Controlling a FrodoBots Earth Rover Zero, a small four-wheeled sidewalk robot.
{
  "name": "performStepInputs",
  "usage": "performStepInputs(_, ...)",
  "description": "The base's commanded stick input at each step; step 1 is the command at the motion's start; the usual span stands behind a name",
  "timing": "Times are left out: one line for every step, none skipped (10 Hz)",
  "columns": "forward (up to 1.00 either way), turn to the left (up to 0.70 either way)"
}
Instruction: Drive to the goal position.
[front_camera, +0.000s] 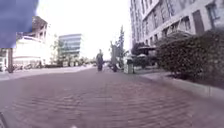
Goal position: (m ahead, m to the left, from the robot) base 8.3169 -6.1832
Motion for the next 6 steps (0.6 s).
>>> performStepInputs(0.70,0.00)
performStepInputs(0.70,0.00)
performStepInputs(0.70,0.00)
performStepInputs(0.70,0.00)
performStepInputs(0.70,0.00)
performStepInputs(0.70,0.00)
